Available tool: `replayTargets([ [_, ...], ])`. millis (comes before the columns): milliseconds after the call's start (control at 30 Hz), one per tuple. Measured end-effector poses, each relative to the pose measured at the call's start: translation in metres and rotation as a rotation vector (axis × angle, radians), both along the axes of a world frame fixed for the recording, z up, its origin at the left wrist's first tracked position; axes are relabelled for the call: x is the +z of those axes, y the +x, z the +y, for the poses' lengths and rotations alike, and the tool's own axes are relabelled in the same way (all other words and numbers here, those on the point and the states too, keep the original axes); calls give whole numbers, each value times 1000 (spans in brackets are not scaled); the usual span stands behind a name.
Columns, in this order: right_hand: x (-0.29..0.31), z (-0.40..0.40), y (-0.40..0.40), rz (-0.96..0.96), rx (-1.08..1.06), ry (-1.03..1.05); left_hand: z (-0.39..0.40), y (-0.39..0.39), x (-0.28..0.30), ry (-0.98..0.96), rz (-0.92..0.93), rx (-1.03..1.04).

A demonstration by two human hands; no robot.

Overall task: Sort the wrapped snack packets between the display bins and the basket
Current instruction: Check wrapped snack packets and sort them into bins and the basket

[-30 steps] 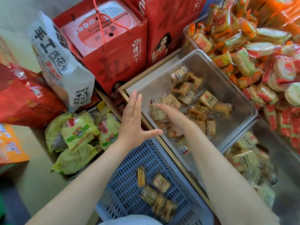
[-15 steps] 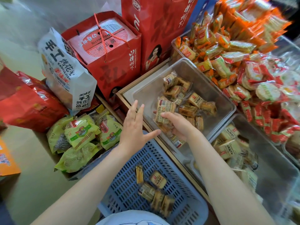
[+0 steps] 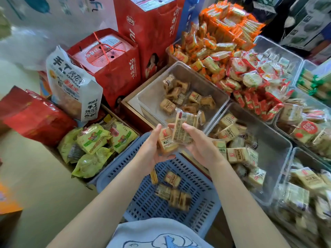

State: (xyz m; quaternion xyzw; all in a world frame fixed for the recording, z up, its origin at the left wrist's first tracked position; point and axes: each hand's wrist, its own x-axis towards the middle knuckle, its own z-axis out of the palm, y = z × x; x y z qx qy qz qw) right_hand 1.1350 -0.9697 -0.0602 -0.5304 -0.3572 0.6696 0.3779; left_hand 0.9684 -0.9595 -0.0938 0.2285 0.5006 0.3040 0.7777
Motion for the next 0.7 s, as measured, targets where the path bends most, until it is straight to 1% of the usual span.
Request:
replayTargets([
  [100,-2,-34,9,2,-81,0,-19,-8,-4,49,32,-38],
  [233,-12,-72,14,-159,-133,-20,-32,-13,-2,82,22,-84],
  [367,-17,-95,6,-106,-149,-59,-39,-12,3,108,31,-165],
  [433,-15,-103,-1,-56,-185,-102,-43,-10,5,125,27,-211],
  [500,-12,-109,-10,-35,-233,-117,-48,-7,5,141,63,-238],
  [600,-9,-116,-16,-88,-300,-106,-54,-1,2,152,111,-291],
  [700,-14,-124,-20,-150,-346,-93,-56,2,0,145,87,-310],
])
